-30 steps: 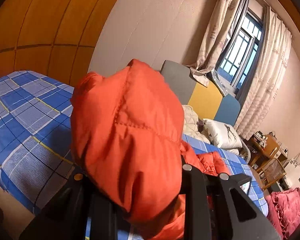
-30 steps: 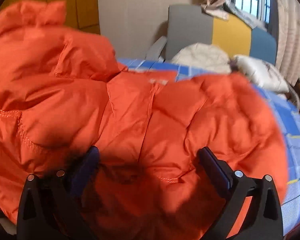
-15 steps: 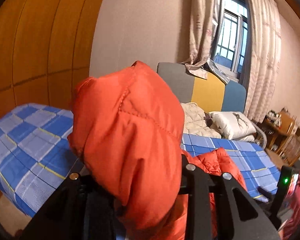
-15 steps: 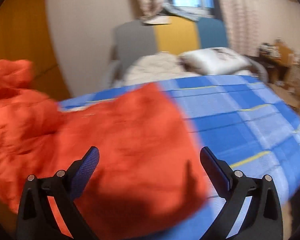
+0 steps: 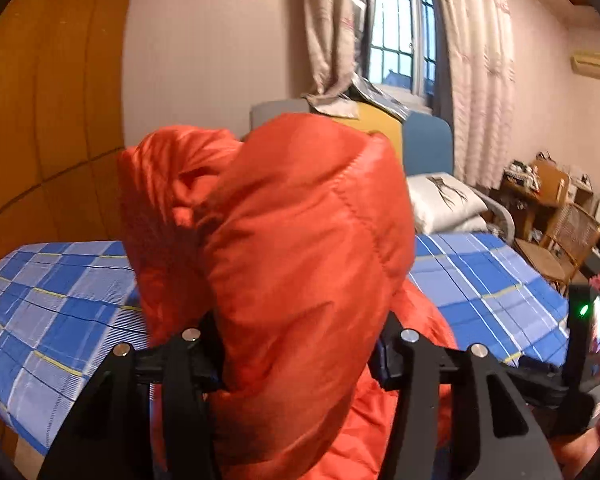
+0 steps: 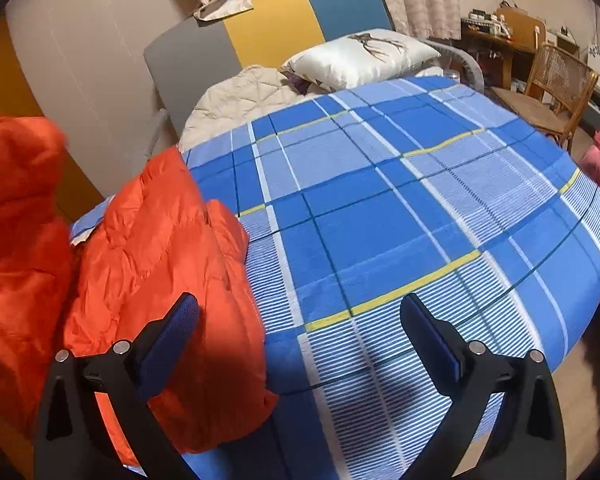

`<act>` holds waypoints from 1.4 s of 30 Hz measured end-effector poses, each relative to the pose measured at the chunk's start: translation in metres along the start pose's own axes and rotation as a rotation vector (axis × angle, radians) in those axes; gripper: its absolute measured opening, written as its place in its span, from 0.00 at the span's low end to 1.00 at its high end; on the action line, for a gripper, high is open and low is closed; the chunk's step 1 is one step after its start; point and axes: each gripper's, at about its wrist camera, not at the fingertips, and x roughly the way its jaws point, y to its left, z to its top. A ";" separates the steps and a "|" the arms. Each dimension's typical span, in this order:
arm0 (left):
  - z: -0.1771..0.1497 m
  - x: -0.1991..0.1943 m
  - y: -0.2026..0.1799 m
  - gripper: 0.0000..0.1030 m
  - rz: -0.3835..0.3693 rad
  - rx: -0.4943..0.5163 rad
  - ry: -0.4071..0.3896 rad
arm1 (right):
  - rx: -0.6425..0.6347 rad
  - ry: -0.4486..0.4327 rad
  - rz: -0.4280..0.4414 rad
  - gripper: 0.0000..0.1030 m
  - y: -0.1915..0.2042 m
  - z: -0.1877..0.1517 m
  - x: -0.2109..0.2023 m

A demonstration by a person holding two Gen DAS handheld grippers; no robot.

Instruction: Fold large clothes

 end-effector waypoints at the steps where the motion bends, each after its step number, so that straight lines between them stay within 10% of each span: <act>1: -0.004 0.004 -0.007 0.50 -0.009 0.019 0.007 | 0.002 -0.002 0.005 0.97 -0.004 0.007 0.001; 16: -0.046 0.019 -0.048 0.56 -0.031 0.146 0.041 | -0.127 -0.115 0.301 0.97 0.054 0.092 -0.068; 23: -0.056 0.025 -0.061 0.60 -0.028 0.198 0.040 | -0.409 0.085 0.477 0.92 0.154 0.123 -0.056; 30: -0.063 0.026 -0.066 0.66 -0.047 0.252 0.039 | -0.476 0.373 0.449 0.58 0.204 0.122 0.008; 32: -0.064 0.024 -0.063 0.69 -0.061 0.261 0.042 | -0.462 0.394 0.431 0.36 0.203 0.118 0.017; 42: -0.066 -0.068 -0.002 0.95 -0.351 0.111 -0.070 | -0.393 0.321 0.451 0.20 0.160 0.108 0.011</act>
